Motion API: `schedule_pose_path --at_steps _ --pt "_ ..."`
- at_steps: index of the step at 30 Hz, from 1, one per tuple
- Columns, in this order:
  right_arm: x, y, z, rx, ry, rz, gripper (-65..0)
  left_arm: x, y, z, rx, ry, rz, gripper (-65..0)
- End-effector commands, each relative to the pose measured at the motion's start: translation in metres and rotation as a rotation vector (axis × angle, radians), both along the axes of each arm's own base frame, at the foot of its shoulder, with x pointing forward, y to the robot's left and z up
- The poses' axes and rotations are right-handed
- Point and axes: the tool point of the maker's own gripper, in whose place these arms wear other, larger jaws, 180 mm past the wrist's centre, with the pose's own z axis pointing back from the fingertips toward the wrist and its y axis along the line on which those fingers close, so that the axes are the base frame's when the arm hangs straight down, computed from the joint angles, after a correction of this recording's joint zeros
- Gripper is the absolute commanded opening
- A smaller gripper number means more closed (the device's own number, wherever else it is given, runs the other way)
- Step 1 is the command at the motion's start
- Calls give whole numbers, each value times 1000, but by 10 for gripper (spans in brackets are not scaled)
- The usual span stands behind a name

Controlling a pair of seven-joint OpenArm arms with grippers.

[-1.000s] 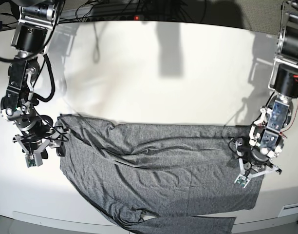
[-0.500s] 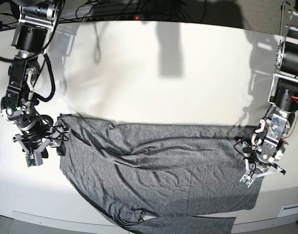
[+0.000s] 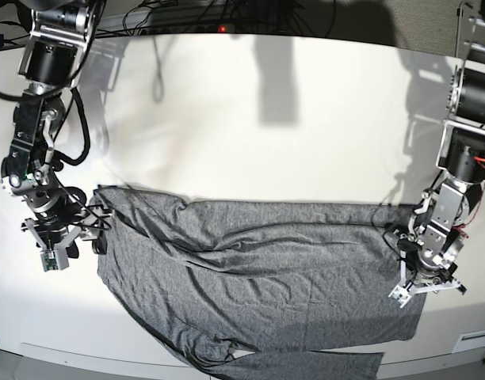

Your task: Fold the T-shirt properly

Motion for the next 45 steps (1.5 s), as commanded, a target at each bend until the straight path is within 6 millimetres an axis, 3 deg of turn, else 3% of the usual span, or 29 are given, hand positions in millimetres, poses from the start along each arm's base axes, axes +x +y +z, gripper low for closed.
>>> schedule_pose_path --at_steps 1,6,12,16,20,27,36,40,45 --pt "10 -2 26 4 -84 7 -305 17 7 30 18 -74 6 -471" --pt "14 1 36 38 -141 15 -305 11 7 20 -87 -43 81 -471" --pt "17 19 37 139 -155 29 -305 -2 -21 -3 -393 -14 156 -472" --pt "19 43 15 204 -105 42 -305 -19 -38 -12 -403 13 127 -472" --pt "16 62 -28 204 -12 63 -306 -47 -52 -26 -405 36 83 -472" --pt "3 57 -93 157 138 0 -306 -86 -52 -60 -424 28 37 -472" --pt "-30 51 -125 140 257 -6 -306 -116 -42 -86 -377 148 97 -474" --pt "-55 46 -136 115 294 -5 -352 -131 -46 -95 -375 181 99 -474" --pt "-81 35 -137 63 323 6 -358 -146 -59 -92 -383 190 66 -474"
